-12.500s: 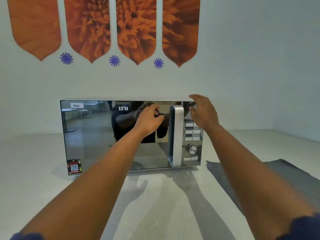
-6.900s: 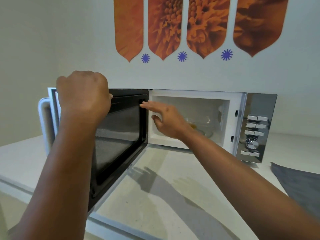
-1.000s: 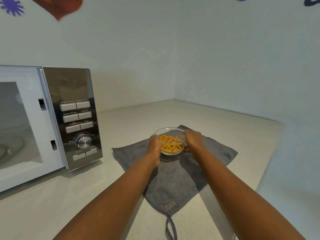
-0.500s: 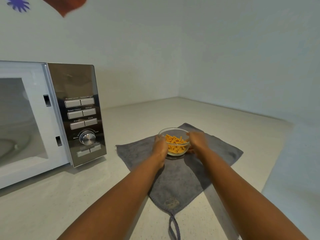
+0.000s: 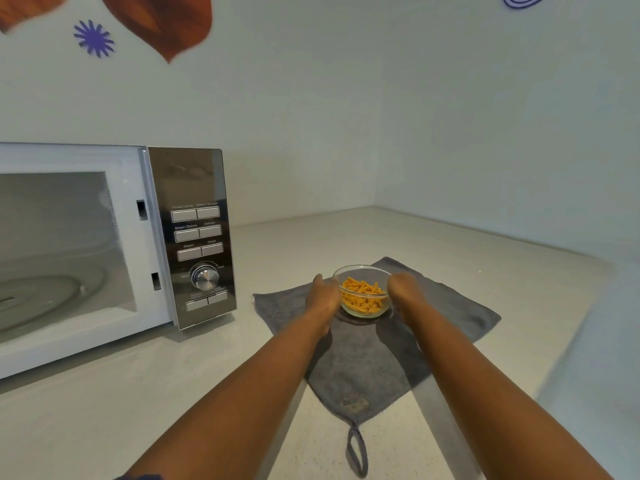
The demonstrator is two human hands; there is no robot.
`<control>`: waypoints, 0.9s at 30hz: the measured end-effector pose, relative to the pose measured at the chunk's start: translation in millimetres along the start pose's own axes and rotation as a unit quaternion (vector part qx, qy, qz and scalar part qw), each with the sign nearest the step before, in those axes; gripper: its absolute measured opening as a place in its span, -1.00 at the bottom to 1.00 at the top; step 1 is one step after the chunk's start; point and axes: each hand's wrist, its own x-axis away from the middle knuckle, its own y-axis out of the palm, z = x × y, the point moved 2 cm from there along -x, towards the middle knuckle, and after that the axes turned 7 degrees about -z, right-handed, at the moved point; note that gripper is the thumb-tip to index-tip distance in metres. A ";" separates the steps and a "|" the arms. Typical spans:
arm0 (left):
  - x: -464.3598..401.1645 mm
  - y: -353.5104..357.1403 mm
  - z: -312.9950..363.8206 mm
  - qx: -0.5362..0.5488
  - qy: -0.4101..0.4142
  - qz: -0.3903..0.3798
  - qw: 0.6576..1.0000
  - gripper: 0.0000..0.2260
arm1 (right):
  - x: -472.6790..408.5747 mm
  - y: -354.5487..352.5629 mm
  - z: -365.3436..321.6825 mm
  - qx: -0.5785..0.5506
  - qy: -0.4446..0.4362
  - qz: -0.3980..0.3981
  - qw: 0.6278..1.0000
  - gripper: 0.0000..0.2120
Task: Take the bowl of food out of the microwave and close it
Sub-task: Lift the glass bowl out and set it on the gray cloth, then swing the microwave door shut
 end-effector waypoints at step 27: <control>179.9 -254.5 77.4 -0.357 0.157 0.367 0.844 -0.44 | 136.8 122.7 -213.5 -0.098 -0.461 0.036 0.881 -0.70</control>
